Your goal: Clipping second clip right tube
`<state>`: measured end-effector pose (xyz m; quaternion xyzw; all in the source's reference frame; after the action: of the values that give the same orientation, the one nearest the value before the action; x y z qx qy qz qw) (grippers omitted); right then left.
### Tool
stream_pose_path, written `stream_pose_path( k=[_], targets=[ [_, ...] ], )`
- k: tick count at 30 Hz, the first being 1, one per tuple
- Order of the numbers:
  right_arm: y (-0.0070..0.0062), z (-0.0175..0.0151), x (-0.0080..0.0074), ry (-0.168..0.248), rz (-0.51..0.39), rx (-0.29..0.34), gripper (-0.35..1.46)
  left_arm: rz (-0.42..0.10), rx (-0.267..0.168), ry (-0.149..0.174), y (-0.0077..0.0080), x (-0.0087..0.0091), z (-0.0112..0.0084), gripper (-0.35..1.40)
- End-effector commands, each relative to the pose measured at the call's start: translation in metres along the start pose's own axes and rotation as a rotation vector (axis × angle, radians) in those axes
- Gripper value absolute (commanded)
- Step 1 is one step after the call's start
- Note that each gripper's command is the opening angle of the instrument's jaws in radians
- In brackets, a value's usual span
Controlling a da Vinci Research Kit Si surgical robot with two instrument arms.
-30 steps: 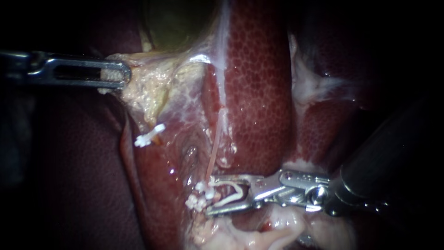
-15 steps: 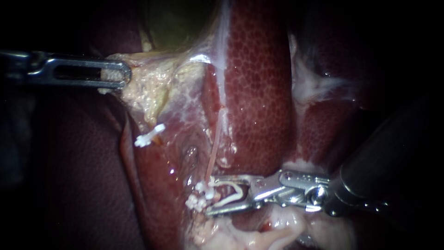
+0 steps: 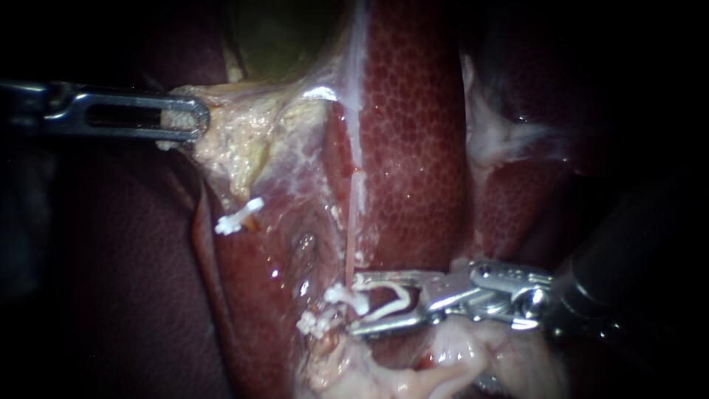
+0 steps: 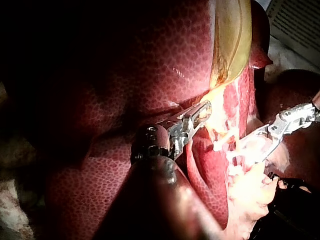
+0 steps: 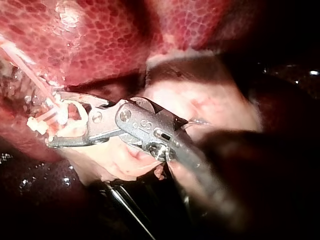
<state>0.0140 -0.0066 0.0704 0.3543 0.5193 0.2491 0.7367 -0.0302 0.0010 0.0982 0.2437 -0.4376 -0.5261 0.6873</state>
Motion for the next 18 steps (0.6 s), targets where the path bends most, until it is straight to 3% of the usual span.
stream_pose_path(
  k=[1,18],
  targets=[
    [0.0,-0.0003,0.0002,0.003,0.002,-0.007,0.5,0.0,0.0,0.0,0.0,0.0,0.0,-0.35],
    [0.0012,-0.0001,0.0002,0.011,0.004,-0.031,0.51,0.0,0.0,0.0,-0.0001,0.0,0.0,-0.35]
  ],
)
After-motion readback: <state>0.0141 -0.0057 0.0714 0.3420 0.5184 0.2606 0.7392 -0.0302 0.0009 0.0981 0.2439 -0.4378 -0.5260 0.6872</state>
